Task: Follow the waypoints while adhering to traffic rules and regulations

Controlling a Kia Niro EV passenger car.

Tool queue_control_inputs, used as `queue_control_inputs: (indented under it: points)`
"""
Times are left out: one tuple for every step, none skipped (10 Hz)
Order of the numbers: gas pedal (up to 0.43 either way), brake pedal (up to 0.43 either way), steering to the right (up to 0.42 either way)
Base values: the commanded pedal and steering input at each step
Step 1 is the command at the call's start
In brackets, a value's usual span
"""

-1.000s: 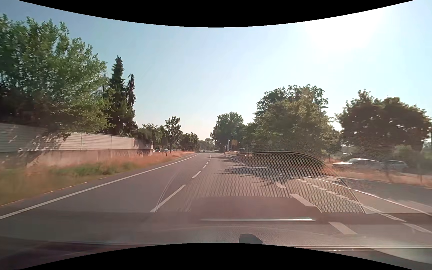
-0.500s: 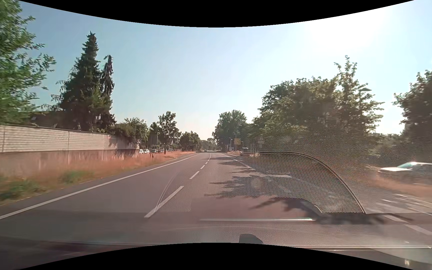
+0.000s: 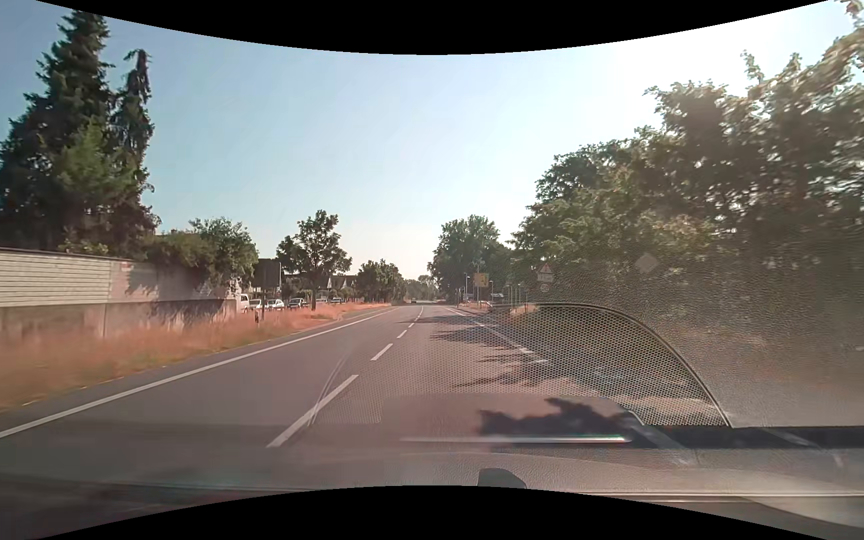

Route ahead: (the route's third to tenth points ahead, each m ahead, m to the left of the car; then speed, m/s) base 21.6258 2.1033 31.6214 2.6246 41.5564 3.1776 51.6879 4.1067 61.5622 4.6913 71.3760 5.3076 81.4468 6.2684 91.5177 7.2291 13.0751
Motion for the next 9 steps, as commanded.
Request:
queue_control_inputs:
  points:
    - [0.028, 0.0, -0.009]
    - [0.028, 0.0, -0.009]
    - [0.028, 0.0, -0.009]
    - [0.028, 0.0, -0.009]
    - [0.028, 0.0, -0.009]
    - [0.028, 0.0, -0.009]
    - [0.028, 0.0, -0.008]
    - [0.028, 0.0, -0.008]
    - [0.028, 0.0, -0.008]
